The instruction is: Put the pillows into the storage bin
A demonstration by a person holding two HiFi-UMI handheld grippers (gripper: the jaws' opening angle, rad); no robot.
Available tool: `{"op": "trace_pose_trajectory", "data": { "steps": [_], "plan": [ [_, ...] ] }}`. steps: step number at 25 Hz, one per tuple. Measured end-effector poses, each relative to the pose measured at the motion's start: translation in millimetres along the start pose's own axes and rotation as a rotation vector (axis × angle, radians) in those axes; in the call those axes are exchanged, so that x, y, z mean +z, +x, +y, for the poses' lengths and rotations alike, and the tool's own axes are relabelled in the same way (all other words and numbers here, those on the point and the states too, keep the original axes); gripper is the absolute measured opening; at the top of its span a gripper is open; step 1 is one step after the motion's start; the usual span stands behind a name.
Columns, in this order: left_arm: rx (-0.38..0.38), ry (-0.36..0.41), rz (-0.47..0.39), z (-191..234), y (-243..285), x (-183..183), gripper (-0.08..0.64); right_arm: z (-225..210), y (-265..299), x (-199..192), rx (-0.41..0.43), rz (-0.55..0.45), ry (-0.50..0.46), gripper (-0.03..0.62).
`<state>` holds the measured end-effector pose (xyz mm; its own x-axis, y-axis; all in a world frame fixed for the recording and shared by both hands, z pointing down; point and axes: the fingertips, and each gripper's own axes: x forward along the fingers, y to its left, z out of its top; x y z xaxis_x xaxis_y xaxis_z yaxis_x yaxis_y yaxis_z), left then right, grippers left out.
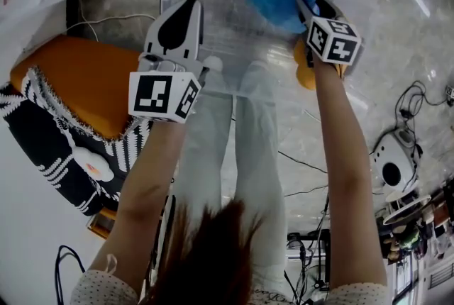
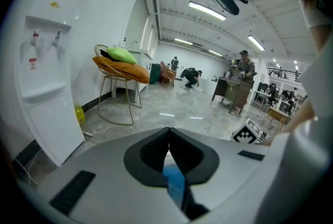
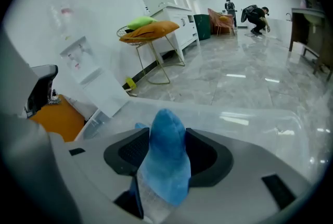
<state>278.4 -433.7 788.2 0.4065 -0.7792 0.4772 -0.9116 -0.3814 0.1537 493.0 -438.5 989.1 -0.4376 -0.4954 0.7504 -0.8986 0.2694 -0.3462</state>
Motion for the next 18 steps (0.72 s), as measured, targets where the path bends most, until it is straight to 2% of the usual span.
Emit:
{"op": "trace_pose_trajectory", "data": {
  "steps": [5,10,12,14,18],
  "plan": [
    [-0.017,0.003,-0.003,-7,-2,3,0.003,1,-19,19,-0.02,-0.062,-0.073,0.228],
    [-0.016,0.005,-0.007,-8,-10,18,0.003,25,-56,39,-0.05,-0.135,-0.185,0.131],
    [-0.018,0.003,-0.022,-10,-14,32,0.003,35,-78,61,-0.069,-0.2,-0.187,0.064],
    [-0.018,0.003,-0.039,-13,-17,51,0.003,47,-103,87,-0.076,-0.261,-0.186,0.026],
    [-0.03,0.03,-0.065,-19,-32,107,0.003,78,-168,143,-0.073,-0.357,-0.19,0.012]
  ]
}}
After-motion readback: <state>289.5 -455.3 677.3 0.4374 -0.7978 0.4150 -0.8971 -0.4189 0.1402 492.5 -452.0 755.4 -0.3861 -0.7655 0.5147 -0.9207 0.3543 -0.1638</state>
